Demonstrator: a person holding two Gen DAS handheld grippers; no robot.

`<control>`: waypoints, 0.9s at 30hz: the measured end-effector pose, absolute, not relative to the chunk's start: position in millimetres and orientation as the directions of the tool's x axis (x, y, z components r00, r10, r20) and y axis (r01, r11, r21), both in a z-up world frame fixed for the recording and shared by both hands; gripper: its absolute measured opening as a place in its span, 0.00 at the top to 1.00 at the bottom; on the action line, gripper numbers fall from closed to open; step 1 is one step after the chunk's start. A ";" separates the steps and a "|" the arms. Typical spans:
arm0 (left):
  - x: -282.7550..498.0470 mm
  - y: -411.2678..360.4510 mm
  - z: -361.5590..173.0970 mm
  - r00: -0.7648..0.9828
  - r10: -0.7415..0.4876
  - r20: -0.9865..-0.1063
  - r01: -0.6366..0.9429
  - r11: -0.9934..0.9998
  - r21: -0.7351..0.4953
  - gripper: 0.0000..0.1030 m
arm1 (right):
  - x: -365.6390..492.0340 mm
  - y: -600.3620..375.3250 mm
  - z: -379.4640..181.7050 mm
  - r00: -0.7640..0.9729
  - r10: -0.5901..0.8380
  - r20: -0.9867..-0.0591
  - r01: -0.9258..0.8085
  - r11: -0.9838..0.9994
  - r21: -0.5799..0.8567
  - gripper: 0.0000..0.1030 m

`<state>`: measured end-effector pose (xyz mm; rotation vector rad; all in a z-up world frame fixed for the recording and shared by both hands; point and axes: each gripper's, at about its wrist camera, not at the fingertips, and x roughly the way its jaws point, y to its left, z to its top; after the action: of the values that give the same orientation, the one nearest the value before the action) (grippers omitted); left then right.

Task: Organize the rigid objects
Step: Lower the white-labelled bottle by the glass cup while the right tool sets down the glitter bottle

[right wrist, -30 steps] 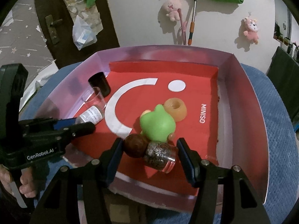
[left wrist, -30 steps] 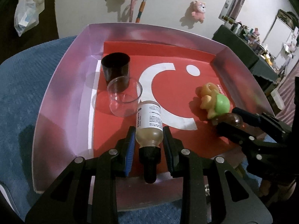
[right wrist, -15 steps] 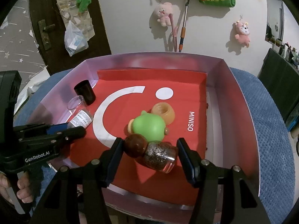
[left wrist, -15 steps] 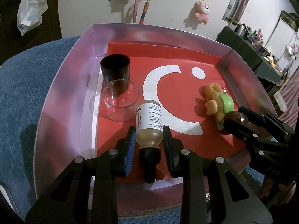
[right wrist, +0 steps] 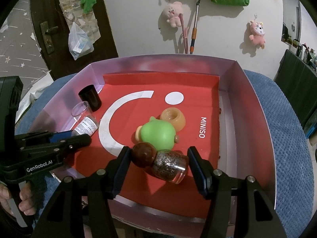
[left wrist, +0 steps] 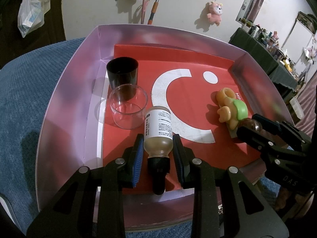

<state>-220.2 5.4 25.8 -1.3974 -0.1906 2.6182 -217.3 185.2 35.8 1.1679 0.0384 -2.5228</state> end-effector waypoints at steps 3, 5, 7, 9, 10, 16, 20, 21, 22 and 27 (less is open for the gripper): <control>-220.0 5.8 26.1 -0.548 0.204 -0.811 -0.089 -0.978 -0.187 0.74 | -217.4 185.3 35.8 -0.594 -0.310 -0.742 0.332 -0.935 0.125 0.40; -219.9 5.8 25.9 -0.548 0.203 -0.812 -0.089 -0.979 -0.184 0.74 | -217.3 185.2 35.8 -0.594 -0.309 -0.743 0.332 -0.935 0.124 0.40; -219.8 6.0 26.1 -0.548 0.201 -0.812 -0.090 -0.979 -0.182 0.74 | -217.2 184.9 35.8 -0.594 -0.310 -0.742 0.332 -0.935 0.125 0.40; -219.6 6.0 26.1 -0.548 0.200 -0.812 -0.090 -0.979 -0.180 0.74 | -217.4 185.3 35.8 -0.594 -0.310 -0.743 0.332 -0.935 0.125 0.40; -219.4 6.0 26.1 -0.548 0.198 -0.813 -0.090 -0.980 -0.178 0.74 | -217.1 184.8 35.9 -0.593 -0.311 -0.743 0.332 -0.935 0.126 0.40; -219.2 2.2 26.4 -0.544 0.209 -0.813 -0.079 -0.977 -0.199 0.74 | -217.1 185.3 35.7 -0.594 -0.311 -0.742 0.332 -0.935 0.126 0.40; -218.8 2.0 26.5 -0.548 0.202 -0.812 -0.073 -0.978 -0.194 0.74 | -217.2 185.5 35.8 -0.593 -0.311 -0.742 0.332 -0.935 0.126 0.40; -218.5 2.5 26.6 -0.550 0.197 -0.811 -0.072 -0.979 -0.189 0.74 | -217.3 185.6 35.8 -0.593 -0.311 -0.743 0.332 -0.935 0.126 0.40; -218.2 2.8 26.7 -0.553 0.191 -0.811 -0.071 -0.981 -0.183 0.73 | -217.2 185.5 35.8 -0.593 -0.312 -0.742 0.332 -0.935 0.127 0.40; -217.4 3.2 28.1 -0.562 0.175 -0.809 -0.068 -0.984 -0.166 0.73 | -214.9 183.9 36.3 -0.592 -0.320 -0.740 0.337 -0.932 0.134 0.39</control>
<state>-217.4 3.2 28.1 -1.3940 -0.1746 2.6546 -214.9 183.9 36.3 1.1634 0.0282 -2.5150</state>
